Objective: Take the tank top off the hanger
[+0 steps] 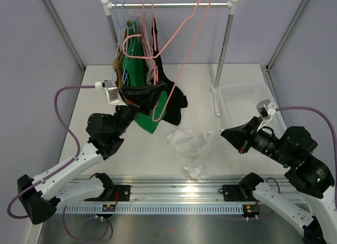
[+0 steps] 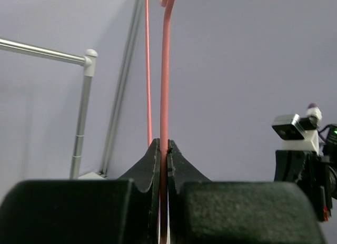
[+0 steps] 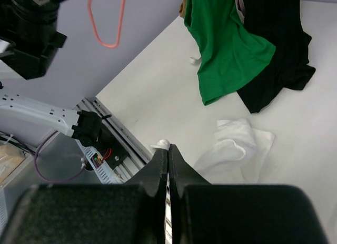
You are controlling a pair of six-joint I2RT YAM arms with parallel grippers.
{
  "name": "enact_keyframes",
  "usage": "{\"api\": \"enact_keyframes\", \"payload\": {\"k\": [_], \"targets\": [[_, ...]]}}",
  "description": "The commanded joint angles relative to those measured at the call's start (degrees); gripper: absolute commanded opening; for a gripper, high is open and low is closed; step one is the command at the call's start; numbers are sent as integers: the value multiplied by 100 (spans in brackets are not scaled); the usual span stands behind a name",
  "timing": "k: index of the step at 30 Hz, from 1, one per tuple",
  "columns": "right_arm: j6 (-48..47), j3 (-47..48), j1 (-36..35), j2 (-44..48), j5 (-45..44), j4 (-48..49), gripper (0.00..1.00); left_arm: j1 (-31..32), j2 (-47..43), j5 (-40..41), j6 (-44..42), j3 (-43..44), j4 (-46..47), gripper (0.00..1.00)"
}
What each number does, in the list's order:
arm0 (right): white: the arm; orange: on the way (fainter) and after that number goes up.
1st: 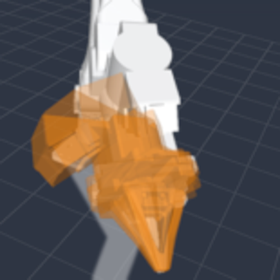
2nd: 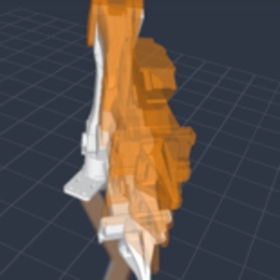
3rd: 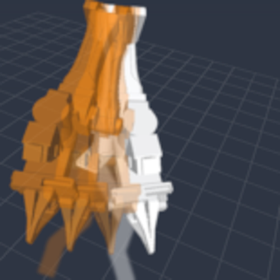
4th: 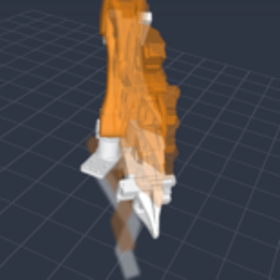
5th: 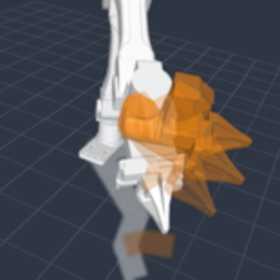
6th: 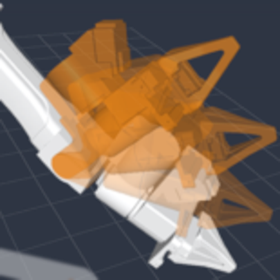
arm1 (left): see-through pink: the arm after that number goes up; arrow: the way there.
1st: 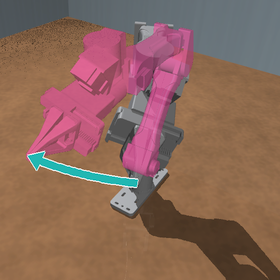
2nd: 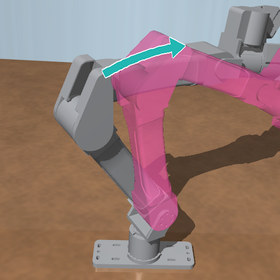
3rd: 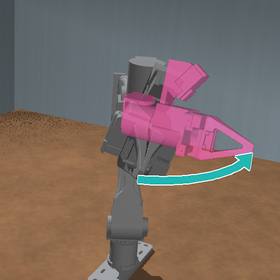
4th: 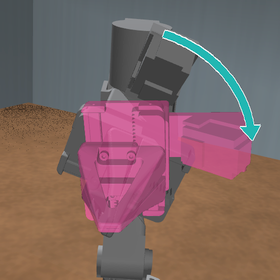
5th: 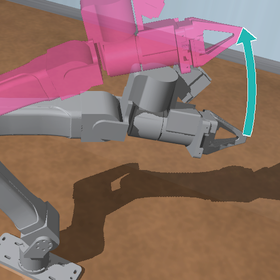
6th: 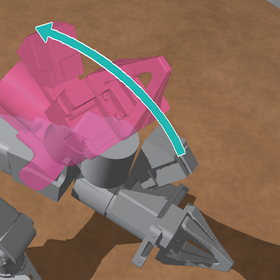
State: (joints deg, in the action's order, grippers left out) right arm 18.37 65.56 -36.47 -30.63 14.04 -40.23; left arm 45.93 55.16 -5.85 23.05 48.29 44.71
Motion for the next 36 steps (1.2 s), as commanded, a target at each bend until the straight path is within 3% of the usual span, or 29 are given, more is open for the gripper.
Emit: {"api": "enact_keyframes", "payload": {"k": [1,4,5,8,12,15,19,25,36], "targets": [[-71,-43,-9,-381,98,-504,0,100,-268,839,-608,584,-1251,0],[148,-350,-1,-776,318,-293,0,100,-479,1497,-434,891,-2797,0],[193,-499,-1,-986,310,-145,0,100,-479,1864,-276,1023,-3723,0],[377,-859,-1,-1312,-22,128,0,100,-296,2218,-117,1612,-5219,0],[597,-1334,-9,-1761,-525,375,0,100,-23,2474,24,2201,-6438,0],[703,-1651,-71,-2121,-710,603,23,100,222,2509,24,2526,-6886,0],[747,-1766,-132,-2272,-762,779,99,100,845,2510,-2,3255,-7476,0],[712,-1599,-133,-1842,-1307,551,99,100,1892,2702,121,4573,-8162,0],[861,-1871,-132,-1279,-1211,507,100,-75,4377,3432,-11,7683,-8830,0]]}}
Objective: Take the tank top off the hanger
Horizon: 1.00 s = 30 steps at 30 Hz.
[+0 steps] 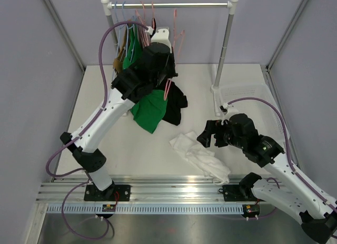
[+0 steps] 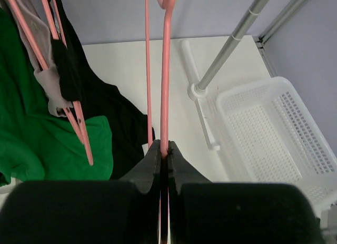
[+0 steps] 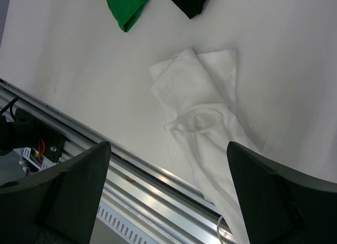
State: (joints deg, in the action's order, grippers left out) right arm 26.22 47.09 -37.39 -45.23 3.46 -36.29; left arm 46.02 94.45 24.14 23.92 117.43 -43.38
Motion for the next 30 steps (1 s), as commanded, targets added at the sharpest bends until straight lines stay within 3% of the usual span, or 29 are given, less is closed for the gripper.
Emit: {"api": "enact_keyframes", "payload": {"k": [1,4,14,24,30], "targets": [[59,-33,-41,216,-153,62,100,-137,625,425,-107,1260,-187,0],[50,-42,-41,331,-153,0,100,-505,1171,127,-98,1887,-129,0],[182,-350,-41,287,31,386,99,-1411,1891,-972,-335,2056,1094,0],[121,-464,-41,182,5,509,99,-1429,2069,-1105,-511,2101,1024,1],[-3,-306,-41,-222,-249,316,99,-1227,1524,-1096,-538,1661,954,38]]}}
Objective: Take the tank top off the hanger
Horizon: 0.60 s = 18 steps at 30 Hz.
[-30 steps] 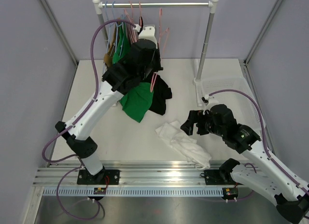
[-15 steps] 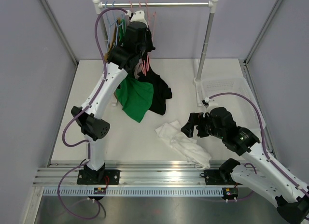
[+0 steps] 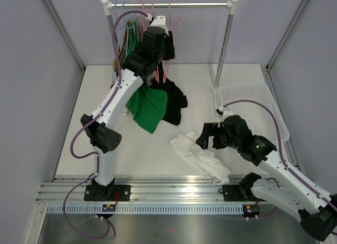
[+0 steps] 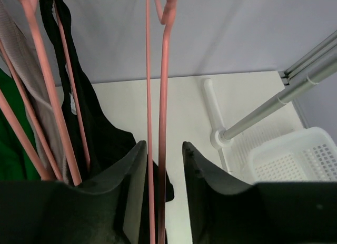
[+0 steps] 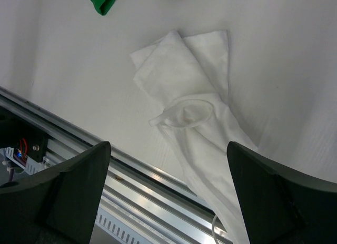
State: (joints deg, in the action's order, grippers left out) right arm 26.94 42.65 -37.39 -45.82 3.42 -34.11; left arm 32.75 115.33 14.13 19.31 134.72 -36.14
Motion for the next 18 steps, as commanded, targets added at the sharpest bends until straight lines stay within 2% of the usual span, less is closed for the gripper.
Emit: {"api": "enact_keyframes", "payload": {"k": [1,2,3,4,11,15,18], "targets": [[-49,190,-41,-364,-237,89,100,178,-747,-69,-77,-68,195,42],[39,225,-49,-470,-245,80,99,205,-836,-86,-85,-103,169,46],[74,269,-49,-602,-237,80,99,275,-1037,-77,-77,-103,56,63],[101,287,-49,-812,-219,97,99,302,-1134,-60,-59,-103,-6,98],[321,419,-453,-1789,-904,-52,99,407,-2564,511,169,-779,-788,99],[426,419,-848,-2307,-1132,88,99,407,-3840,687,240,-2121,-728,99],[566,445,-1138,-2782,-1492,71,99,407,-4682,836,249,-2686,-771,99]]}}
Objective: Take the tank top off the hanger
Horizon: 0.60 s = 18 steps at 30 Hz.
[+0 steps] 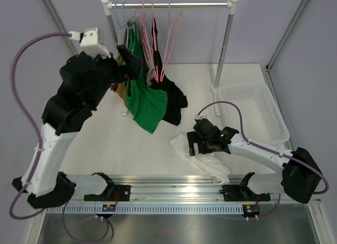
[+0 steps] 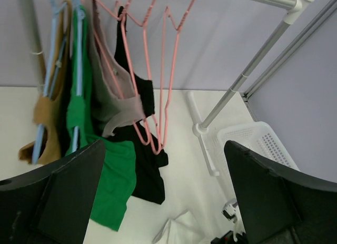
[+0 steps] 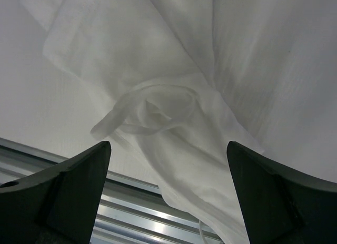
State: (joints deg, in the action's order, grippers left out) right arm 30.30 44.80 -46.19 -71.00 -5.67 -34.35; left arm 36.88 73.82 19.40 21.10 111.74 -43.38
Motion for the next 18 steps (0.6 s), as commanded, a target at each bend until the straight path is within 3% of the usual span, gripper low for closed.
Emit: {"api": "enact_keyframes", "payload": {"k": [1,6,9,10,11,13,14,15,18], "targets": [[274,231,-450,-491,-689,95,99,-6,-709,345,52,-660,-92,99],[494,319,-785,-1178,-1111,95,92,-6,-1719,547,8,-1435,-505,99],[503,215,-830,-1329,-1094,348,77,-6,-2195,548,-18,-2129,-541,99],[503,188,-830,-1320,-1094,376,71,-6,-2527,504,-53,-2357,-532,99],[468,170,-830,-1294,-1085,411,53,-6,-2670,495,-62,-2724,-523,99],[354,108,-830,-1136,-945,552,32,-6,-3082,530,-115,-3130,-514,99],[319,126,-830,-1066,-979,526,6,-6,-3197,513,-150,-3576,-427,99],[275,195,-830,-995,-1049,447,0,-6,-3346,425,-229,-3789,-374,99],[143,450,-830,-469,-1347,114,0,-6,-3769,380,-317,-4561,-198,99]]}}
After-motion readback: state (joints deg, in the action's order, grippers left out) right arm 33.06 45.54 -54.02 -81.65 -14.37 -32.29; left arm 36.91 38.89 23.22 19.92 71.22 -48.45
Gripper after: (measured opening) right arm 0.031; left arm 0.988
